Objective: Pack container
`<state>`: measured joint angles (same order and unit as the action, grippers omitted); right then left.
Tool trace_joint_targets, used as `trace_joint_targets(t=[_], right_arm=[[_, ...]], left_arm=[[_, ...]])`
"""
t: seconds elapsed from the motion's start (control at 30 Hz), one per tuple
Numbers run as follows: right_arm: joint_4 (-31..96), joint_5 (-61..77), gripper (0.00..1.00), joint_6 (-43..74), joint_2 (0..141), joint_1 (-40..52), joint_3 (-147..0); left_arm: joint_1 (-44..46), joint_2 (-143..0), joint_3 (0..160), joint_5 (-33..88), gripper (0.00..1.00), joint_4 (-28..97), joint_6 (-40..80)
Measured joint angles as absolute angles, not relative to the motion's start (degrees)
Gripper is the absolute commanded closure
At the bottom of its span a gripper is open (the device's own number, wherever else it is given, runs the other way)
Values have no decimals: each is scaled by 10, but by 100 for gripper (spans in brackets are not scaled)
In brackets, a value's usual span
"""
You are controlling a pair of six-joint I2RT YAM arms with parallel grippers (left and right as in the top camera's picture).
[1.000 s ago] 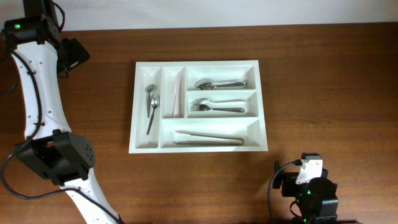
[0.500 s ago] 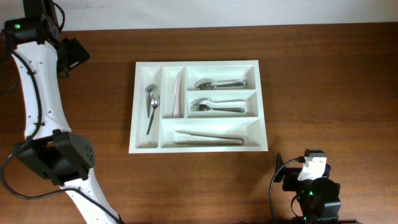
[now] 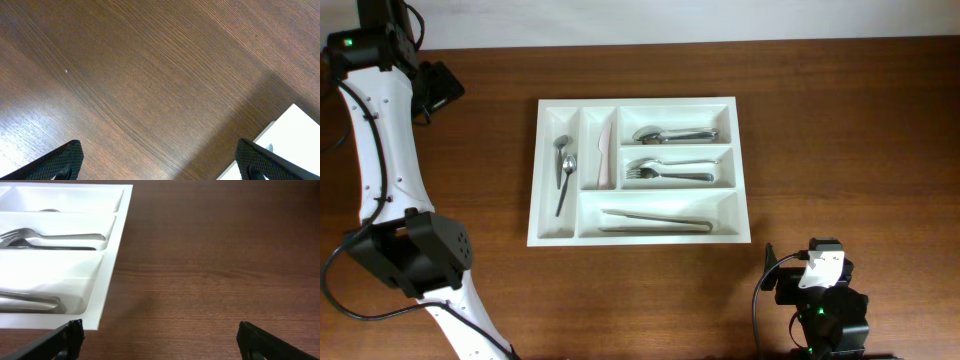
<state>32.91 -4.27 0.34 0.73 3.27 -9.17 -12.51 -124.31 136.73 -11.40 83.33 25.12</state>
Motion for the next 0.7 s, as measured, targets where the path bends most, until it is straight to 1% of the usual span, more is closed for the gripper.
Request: trace_joint_targets(t=[0.13, 0.2, 0.3, 0.37, 0.7], right_arm=[[304, -45, 1, -5, 8, 33, -88], [236, -46, 1, -15, 8, 33, -77], [98, -47, 1, -37, 6, 33, -46], [52, -47, 1, -47, 6, 33, -26], [42, -47, 1, -64, 6, 33, -9]], left_arm=[[-125, -1243, 1367, -114, 1, 833, 251], [-125, -1243, 1367, -114, 1, 833, 251], [-125, -1243, 1367, -114, 1, 834, 251], [-125, -1243, 1367, -114, 1, 834, 251], [-125, -1243, 1367, -114, 1, 833, 251]])
